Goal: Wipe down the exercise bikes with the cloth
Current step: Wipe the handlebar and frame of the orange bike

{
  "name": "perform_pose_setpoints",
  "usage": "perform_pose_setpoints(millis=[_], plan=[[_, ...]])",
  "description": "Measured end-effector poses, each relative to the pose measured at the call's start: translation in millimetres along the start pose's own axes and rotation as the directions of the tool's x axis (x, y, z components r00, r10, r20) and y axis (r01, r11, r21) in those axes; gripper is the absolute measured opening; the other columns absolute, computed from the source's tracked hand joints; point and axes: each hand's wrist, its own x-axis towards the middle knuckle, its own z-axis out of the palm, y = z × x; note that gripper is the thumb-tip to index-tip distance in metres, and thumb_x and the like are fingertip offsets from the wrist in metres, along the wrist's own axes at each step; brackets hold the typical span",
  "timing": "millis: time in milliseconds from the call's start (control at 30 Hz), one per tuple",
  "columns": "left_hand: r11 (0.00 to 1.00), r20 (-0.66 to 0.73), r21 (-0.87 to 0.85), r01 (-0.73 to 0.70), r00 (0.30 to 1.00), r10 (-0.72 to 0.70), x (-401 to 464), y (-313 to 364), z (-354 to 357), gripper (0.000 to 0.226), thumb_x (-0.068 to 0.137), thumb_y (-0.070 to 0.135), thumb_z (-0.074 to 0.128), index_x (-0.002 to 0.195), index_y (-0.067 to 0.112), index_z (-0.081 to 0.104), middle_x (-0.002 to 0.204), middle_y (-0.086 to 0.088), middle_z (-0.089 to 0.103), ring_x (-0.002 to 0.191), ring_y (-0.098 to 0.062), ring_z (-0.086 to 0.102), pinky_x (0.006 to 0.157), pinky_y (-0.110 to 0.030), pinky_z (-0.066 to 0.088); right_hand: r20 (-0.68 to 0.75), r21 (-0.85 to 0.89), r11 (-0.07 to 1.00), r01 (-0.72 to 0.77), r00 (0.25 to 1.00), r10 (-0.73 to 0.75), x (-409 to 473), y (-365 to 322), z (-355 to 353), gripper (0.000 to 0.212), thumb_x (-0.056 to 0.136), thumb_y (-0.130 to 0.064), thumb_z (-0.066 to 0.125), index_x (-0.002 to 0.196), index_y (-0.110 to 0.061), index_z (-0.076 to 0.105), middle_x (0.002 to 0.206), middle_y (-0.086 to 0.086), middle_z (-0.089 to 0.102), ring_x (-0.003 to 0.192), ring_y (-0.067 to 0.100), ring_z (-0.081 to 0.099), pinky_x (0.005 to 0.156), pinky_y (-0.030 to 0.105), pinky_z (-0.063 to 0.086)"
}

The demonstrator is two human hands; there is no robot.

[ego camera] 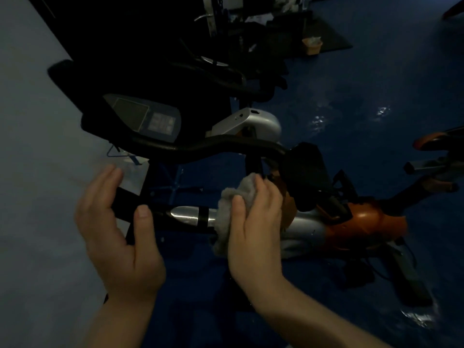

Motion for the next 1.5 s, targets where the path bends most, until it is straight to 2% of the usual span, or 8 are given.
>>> perform_pose_setpoints(millis=[100,200,333,567,767,1133,1400,1500], plan=[[0.998,0.016,-0.037,0.04,0.999,-0.04,1,3,-5,0.04,0.094,0.008,0.039,0.128,-0.012,0.045,0.127,-0.03,0.051,0.119,-0.037,0.048,0.105,-0.04,0.037,-0.007,-0.272,0.922,0.275,0.958,-0.287,6,-7,9,0.036,0.098,-0.036,0.029,0.104,-0.025,0.063,0.102,-0.006,0.064,0.1,0.012,0.058,0.102,0.038,0.039],[0.989,0.012,-0.101,0.105,0.995,-0.104,4,9,-7,0.041,0.095,0.01,0.035,0.127,-0.013,0.048,0.125,-0.027,0.054,0.117,-0.037,0.051,0.101,-0.042,0.041,0.246,-0.441,0.766,0.467,0.884,-0.397,12,-36,26,0.018,0.092,-0.03,0.047,0.101,-0.023,0.06,0.091,-0.001,0.061,0.073,0.019,0.058,0.058,0.032,0.045],[0.982,0.022,-0.136,0.13,0.991,-0.129,4,6,-11,0.044,0.097,0.014,0.03,0.129,-0.008,0.05,0.126,-0.022,0.057,0.113,-0.035,0.055,0.094,-0.05,0.046,0.275,-0.42,0.722,0.55,0.835,-0.476,9,-63,45,0.017,0.092,-0.035,0.05,0.096,-0.021,0.058,0.085,0.001,0.059,0.061,0.019,0.057,0.046,0.026,0.034],[0.991,0.056,-0.107,0.077,0.996,-0.071,1,9,-9,0.042,0.096,0.014,0.034,0.132,-0.003,0.047,0.136,-0.015,0.048,0.128,-0.029,0.044,0.108,-0.04,0.036,0.288,-0.397,0.63,0.668,0.742,-0.605,19,-2,4,0.041,0.094,-0.045,0.038,0.121,-0.021,0.056,0.101,0.003,0.062,0.079,0.02,0.058,0.064,0.034,0.045],[0.998,0.108,0.065,-0.006,0.994,-0.001,-10,22,14,0.053,0.09,0.027,0.04,0.137,0.003,0.045,0.152,-0.017,0.026,0.146,-0.024,0.004,0.119,-0.04,0.001,0.255,-0.464,0.575,0.674,0.723,-0.642,27,44,-32,0.049,0.1,-0.043,0.029,0.12,-0.01,0.058,0.11,0.008,0.062,0.108,0.022,0.05,0.104,0.035,0.032],[0.998,0.449,0.061,0.026,0.892,-0.051,-43,53,33,0.048,0.093,0.037,0.034,0.137,0.024,0.046,0.151,0.004,0.037,0.145,-0.015,0.016,0.114,-0.038,-0.019,-0.071,-0.229,0.903,0.364,0.919,-0.388,-20,49,-54,0.037,0.093,-0.023,0.048,0.129,-0.016,0.055,0.114,-0.004,0.062,0.101,0.009,0.047,0.09,0.019,0.04],[0.957,0.61,-0.263,0.121,0.789,0.068,-126,139,71,0.044,0.094,0.034,0.039,0.136,0.022,0.046,0.148,0.008,0.036,0.139,-0.005,0.026,0.117,-0.028,0.017,-0.058,-0.295,0.95,-0.101,0.994,0.088,-78,146,-178,0.021,0.086,-0.032,0.065,0.105,-0.028,0.056,0.097,-0.005,0.051,0.089,0.007,0.052,0.077,0.02,0.044],[0.936,0.744,-0.293,0.193,0.661,0.097,-170,183,102,0.047,0.093,0.038,0.037,0.136,0.022,0.047,0.144,0.009,0.043,0.134,-0.002,0.033,0.113,-0.03,0.03,-0.077,-0.398,0.896,-0.195,0.981,0.179,-107,191,-244,0.015,0.084,-0.028,0.068,0.098,-0.024,0.063,0.092,-0.005,0.059,0.09,0.01,0.053,0.071,0.011,0.036]])
